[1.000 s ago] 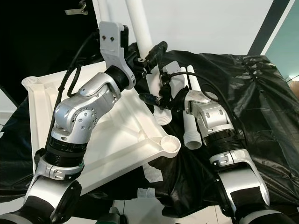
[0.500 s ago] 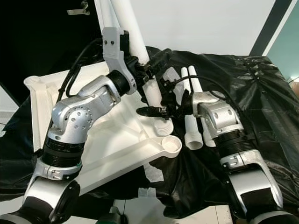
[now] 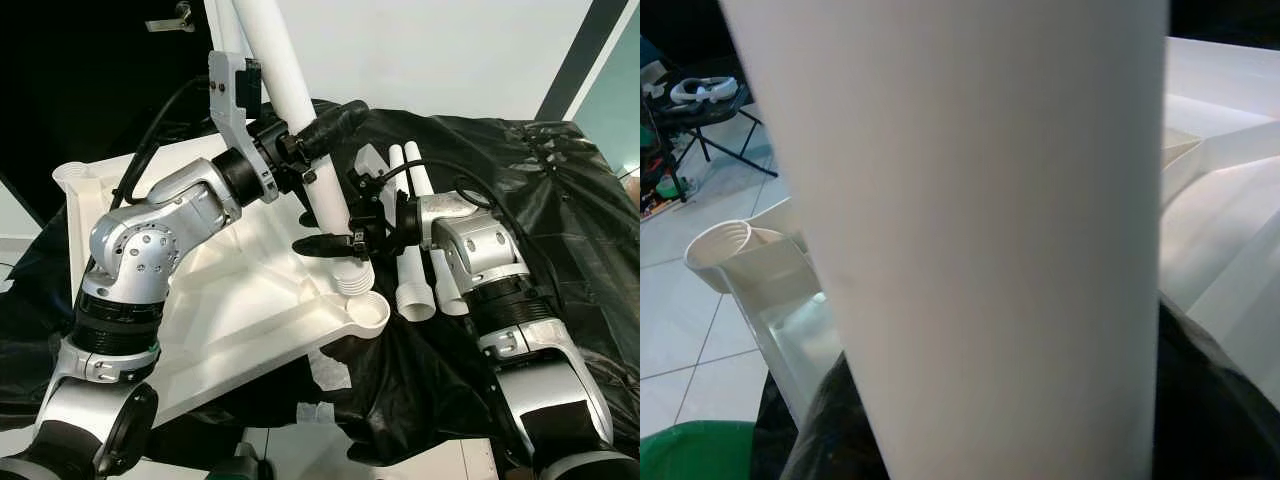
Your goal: Building children table
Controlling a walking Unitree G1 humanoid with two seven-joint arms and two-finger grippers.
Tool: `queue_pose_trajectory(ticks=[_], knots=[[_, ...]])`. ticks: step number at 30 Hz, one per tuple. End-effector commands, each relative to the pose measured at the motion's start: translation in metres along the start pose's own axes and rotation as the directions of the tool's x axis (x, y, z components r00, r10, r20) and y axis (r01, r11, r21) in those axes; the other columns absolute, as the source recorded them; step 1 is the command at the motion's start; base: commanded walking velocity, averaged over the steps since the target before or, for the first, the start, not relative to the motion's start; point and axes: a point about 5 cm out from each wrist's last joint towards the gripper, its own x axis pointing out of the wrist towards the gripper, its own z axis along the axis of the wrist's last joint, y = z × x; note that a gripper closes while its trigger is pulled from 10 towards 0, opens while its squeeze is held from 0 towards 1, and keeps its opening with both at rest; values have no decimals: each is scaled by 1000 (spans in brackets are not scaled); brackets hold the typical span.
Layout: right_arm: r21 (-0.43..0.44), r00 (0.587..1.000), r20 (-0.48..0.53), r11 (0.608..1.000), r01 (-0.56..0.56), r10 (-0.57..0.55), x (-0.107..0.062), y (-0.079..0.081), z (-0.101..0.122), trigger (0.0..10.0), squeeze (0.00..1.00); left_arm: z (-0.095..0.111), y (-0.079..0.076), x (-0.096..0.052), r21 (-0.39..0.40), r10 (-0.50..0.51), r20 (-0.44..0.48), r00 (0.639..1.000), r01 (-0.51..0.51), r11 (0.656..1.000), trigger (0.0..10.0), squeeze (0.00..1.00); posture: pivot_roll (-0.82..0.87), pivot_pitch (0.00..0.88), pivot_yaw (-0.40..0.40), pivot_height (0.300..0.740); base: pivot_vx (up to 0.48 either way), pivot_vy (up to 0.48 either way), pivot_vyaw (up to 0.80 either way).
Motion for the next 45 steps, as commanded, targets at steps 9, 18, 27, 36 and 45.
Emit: queue_pose_trajectory(ticks=[9,18,27,36,45], knots=[[15,980,20,980,199,-199,13,-11,4,10000,1000,0,-7,20,116,78,-2,997,-78,990,10000,0,125,23,-21,740,0,0,0],[35,898,-10,897,441,-441,29,-15,-5,10000,0,-6,21,32,168,386,-18,922,-378,911,10000,0,119,19,-19,740,0,0,0],[-18,840,-10,840,543,-543,39,-14,-8,10000,0,-5,26,39,139,483,-9,876,-477,868,10000,0,118,16,-19,740,0,0,0],[-22,729,10,728,685,-685,58,-10,-8,10000,0,-4,20,53,96,568,25,822,-568,817,10000,0,124,11,-19,740,0,0,0],[-27,698,16,698,716,-716,66,-7,-9,3608,0,-2,16,60,66,593,42,804,-595,801,10000,0,125,11,-19,740,0,0,0]])
